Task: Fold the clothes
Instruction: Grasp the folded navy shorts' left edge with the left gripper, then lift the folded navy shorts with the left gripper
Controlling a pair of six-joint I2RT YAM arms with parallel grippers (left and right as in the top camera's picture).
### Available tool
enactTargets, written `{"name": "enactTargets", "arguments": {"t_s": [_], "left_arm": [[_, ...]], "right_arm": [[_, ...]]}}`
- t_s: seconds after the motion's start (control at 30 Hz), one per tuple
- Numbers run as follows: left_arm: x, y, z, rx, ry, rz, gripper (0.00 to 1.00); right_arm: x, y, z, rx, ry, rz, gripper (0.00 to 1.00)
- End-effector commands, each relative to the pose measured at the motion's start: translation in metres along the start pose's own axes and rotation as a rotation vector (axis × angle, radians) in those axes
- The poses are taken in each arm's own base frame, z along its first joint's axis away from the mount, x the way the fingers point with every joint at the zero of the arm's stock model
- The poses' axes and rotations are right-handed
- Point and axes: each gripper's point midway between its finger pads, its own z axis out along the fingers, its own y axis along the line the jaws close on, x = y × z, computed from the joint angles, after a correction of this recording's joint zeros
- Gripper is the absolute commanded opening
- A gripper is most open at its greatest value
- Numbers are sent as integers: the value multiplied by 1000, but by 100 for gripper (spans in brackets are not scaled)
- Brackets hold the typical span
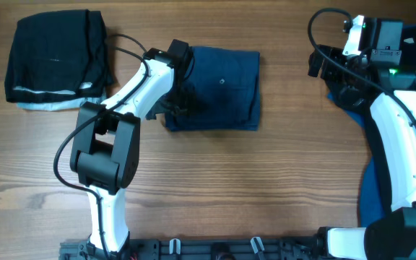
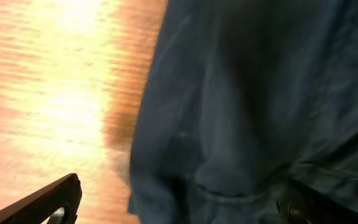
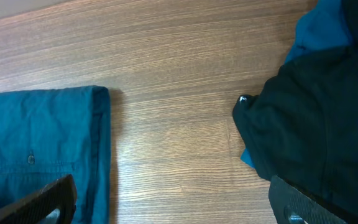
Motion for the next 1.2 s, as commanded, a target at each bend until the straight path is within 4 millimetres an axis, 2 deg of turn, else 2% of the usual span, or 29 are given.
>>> {"name": "enactTargets", "arguments": {"t_s": [0.0, 0.2, 0.27, 0.47, 0.73, 0.97, 1.1, 1.17], "left_arm": [[0, -19, -5, 110, 30, 6, 100], [-14, -16, -54, 183, -69, -16, 100], [-14, -16, -54, 183, -69, -16, 100], [-14, -16, -32, 166, -39, -17, 100], [-2, -16, 12, 121, 42, -14, 100], [11, -24, 34, 90, 94, 16, 100], [18, -34, 35, 88, 95, 47, 91], [19, -35, 34, 88, 95, 52, 84]], "right_arm": [[4, -2, 6, 16, 12, -7, 100], [4, -2, 6, 16, 12, -7, 100], [4, -2, 6, 16, 12, -7, 99], [4, -2, 6, 16, 12, -7, 100], [4, -2, 6, 16, 12, -7, 100], [4, -2, 6, 16, 12, -6, 100], [4, -2, 6, 16, 12, -7, 100], [4, -2, 6, 16, 12, -7, 100]]}}
